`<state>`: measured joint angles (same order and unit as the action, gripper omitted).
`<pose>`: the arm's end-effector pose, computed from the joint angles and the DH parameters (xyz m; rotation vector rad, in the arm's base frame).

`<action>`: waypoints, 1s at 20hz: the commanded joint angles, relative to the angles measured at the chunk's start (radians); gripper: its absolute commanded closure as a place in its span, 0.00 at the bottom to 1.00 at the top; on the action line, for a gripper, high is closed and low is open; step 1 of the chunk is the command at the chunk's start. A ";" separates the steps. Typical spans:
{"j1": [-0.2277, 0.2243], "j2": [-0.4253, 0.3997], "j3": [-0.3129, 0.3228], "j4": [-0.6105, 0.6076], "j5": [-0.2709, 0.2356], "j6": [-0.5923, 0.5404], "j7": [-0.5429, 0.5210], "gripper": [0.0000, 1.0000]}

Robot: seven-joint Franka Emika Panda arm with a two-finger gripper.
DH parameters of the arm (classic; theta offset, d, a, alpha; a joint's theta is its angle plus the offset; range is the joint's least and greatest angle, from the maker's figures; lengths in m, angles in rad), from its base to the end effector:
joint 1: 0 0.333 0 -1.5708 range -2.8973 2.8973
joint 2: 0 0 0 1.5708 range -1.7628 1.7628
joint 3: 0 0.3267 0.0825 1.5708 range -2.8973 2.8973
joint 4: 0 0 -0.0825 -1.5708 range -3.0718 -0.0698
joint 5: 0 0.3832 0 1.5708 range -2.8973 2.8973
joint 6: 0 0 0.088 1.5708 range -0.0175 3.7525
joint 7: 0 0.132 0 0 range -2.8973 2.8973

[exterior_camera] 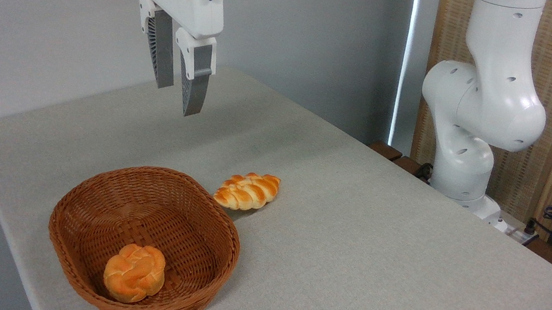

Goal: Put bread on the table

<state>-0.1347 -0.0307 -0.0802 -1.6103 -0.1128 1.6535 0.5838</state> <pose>0.5380 -0.1324 0.6168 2.8070 -1.1762 0.1413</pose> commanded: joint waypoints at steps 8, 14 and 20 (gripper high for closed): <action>-0.140 0.051 0.215 0.047 0.035 -0.023 0.001 0.00; -0.138 0.068 0.208 0.049 0.035 -0.020 -0.005 0.00; -0.077 0.068 0.134 0.050 0.036 -0.021 0.001 0.00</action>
<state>-0.2497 0.0290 0.0965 -1.5839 -0.0912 1.6517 0.5836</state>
